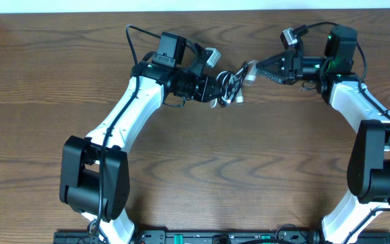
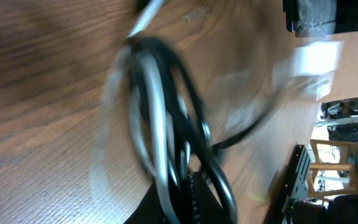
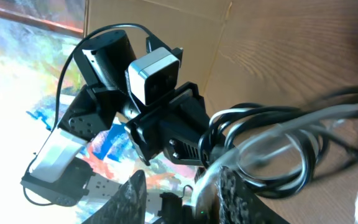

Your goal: Untangle cables

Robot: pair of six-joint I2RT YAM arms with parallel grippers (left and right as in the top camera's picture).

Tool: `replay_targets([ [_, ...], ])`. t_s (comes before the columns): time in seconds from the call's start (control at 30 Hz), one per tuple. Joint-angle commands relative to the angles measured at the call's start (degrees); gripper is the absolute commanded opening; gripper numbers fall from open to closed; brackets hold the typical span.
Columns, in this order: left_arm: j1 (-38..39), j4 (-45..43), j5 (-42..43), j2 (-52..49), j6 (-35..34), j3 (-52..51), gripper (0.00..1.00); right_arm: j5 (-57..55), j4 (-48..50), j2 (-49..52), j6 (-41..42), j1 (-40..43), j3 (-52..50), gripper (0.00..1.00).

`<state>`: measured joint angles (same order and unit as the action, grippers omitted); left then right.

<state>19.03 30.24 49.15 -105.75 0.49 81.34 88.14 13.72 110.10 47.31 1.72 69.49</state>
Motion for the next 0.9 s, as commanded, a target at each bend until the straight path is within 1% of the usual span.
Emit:
replay_targets([
  [0.0, 0.0, 0.2, -0.4, -0.7, 1.0, -0.5, 0.08, 0.3, 0.0, 0.2, -2.1, 0.5, -1.1, 0.33],
  [0.03, 0.0, 0.2, -0.4, -0.7, 1.0, -0.5, 0.08, -0.4, 0.0, 0.2, -2.2, 0.5, -1.2, 0.32],
  [0.1, 0.0, 0.2, -0.3, -0.7, 1.0, -0.5, 0.08, -1.7, 0.0, 0.2, -2.2, 0.5, -1.6, 0.32],
  [0.5, 0.0, 0.2, -0.3, -0.7, 1.0, -0.5, 0.08, -4.3, -0.1, 0.2, -2.4, 0.4, -4.5, 0.43],
  [0.63, 0.0, 0.2, -0.3, -0.7, 1.0, -0.5, 0.08, -8.7, -0.6, 0.2, -2.4, 0.5, -8.0, 0.45],
  [0.8, 0.0, 0.4, -0.1, -0.7, 1.0, -0.5, 0.08, -17.3, -2.2, 0.2, -2.4, 0.4, -13.7, 0.52],
  [0.87, 0.0, 0.3, 1.4, -0.7, 0.1, -0.5, 0.07, -20.0, -2.4, 0.2, -2.9, 0.4, -15.9, 0.54],
])
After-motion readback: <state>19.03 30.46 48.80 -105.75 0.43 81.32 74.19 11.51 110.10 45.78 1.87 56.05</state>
